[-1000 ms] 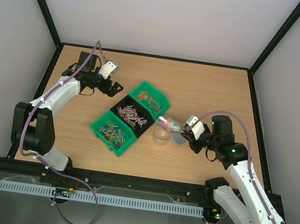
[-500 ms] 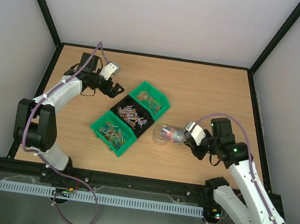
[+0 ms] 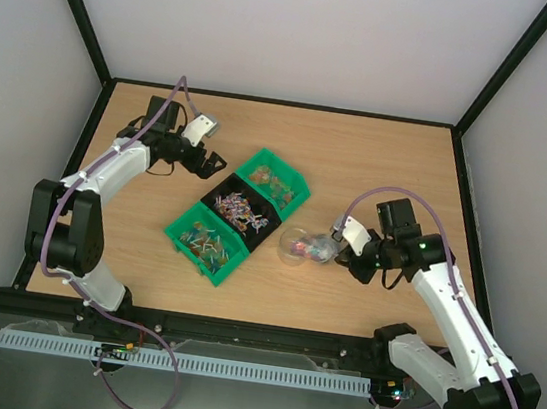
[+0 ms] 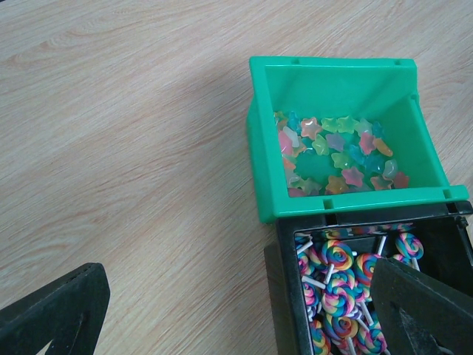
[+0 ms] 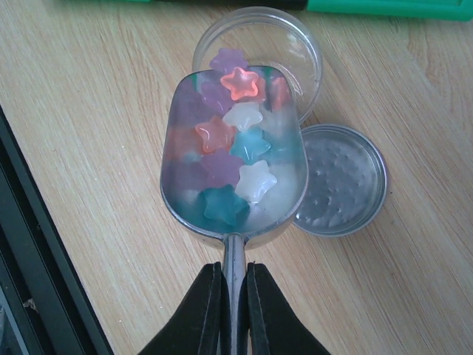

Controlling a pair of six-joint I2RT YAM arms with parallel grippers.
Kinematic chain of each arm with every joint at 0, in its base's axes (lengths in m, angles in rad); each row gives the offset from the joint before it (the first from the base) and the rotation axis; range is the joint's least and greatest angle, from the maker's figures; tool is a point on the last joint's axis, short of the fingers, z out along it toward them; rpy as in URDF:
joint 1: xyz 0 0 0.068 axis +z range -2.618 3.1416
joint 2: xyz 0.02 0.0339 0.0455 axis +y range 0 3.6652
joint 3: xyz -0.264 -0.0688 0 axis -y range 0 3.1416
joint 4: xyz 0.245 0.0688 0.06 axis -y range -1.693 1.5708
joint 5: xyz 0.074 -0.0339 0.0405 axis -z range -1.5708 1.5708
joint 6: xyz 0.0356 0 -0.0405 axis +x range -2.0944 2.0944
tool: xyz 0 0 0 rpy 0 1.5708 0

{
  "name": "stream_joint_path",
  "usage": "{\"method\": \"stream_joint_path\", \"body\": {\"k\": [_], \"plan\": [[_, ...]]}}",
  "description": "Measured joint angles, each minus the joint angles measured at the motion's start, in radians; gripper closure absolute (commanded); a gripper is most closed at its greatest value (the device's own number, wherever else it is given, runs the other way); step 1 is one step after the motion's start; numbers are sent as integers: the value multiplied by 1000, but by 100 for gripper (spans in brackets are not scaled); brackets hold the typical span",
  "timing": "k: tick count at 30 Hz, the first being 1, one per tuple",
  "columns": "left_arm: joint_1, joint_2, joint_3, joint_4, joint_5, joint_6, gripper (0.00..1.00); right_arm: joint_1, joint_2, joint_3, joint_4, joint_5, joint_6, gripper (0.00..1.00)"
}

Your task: Pack the candies

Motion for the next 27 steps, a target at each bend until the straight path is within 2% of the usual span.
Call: {"method": "stream_joint_path", "body": {"k": [27], "plan": [[1, 2, -6, 8, 0, -8, 1, 45, 140, 91, -28, 69, 15, 99]]}}
